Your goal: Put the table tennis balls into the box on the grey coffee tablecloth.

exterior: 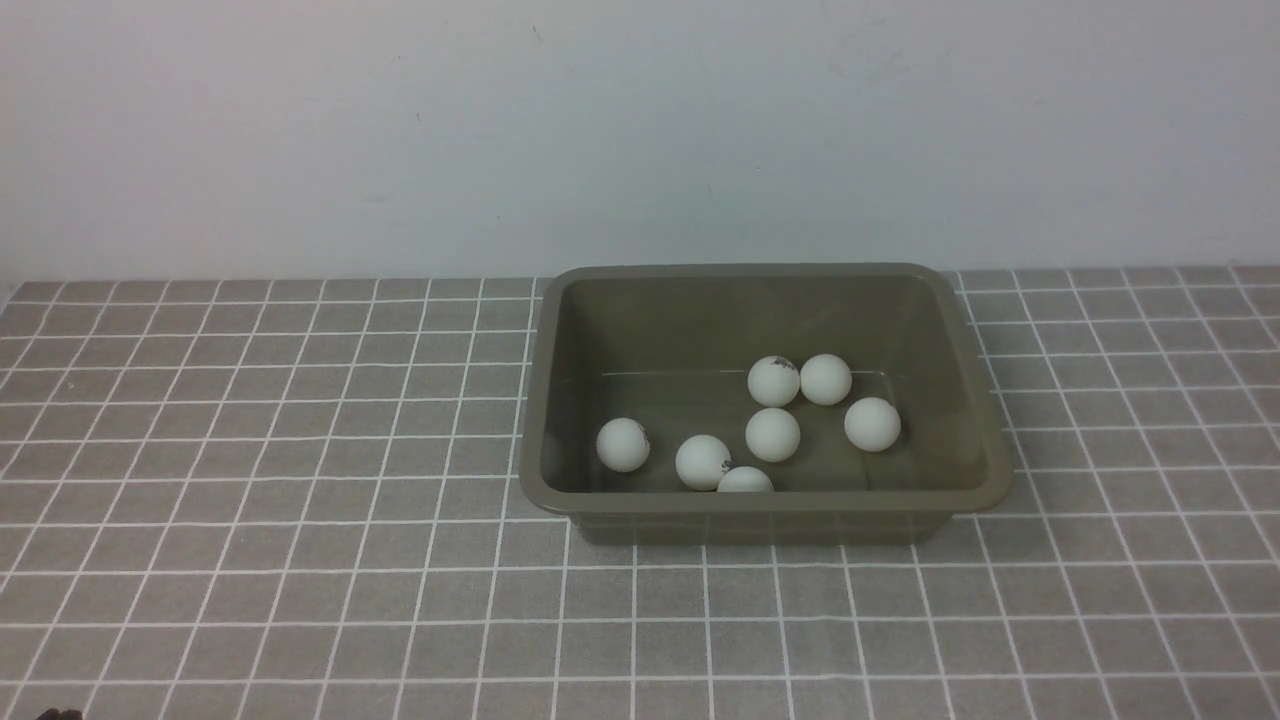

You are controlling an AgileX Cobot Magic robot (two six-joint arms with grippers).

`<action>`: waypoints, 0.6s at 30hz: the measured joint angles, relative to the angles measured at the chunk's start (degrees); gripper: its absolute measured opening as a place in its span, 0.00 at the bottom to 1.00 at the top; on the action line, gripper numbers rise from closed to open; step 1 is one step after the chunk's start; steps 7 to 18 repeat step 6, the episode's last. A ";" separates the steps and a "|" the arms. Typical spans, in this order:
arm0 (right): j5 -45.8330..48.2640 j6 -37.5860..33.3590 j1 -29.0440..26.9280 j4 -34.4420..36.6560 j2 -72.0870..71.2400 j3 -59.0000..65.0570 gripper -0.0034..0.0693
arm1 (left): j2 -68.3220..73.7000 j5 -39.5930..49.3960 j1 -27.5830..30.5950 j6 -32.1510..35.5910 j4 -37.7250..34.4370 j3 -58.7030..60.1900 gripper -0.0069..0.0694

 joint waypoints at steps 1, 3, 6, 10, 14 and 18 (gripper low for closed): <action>0.00 0.00 0.00 0.00 0.00 0.00 0.03 | 0.00 0.00 0.00 -0.19 0.00 0.00 0.08; 0.00 0.00 0.00 0.00 0.00 0.00 0.03 | 0.00 0.00 0.00 -0.32 0.00 0.00 0.08; 0.00 0.00 0.00 0.00 0.00 0.00 0.03 | 0.00 0.00 0.00 -0.32 0.00 0.00 0.08; 0.00 0.00 0.00 0.00 0.00 0.00 0.03 | 0.00 0.00 0.00 -0.32 0.00 0.00 0.08; 0.00 0.00 0.00 0.00 0.00 0.00 0.03 | 0.00 0.00 0.00 -0.32 0.00 0.00 0.08; 0.00 0.00 0.00 0.00 0.00 0.00 0.03 | 0.00 0.00 0.00 -0.32 0.00 0.00 0.08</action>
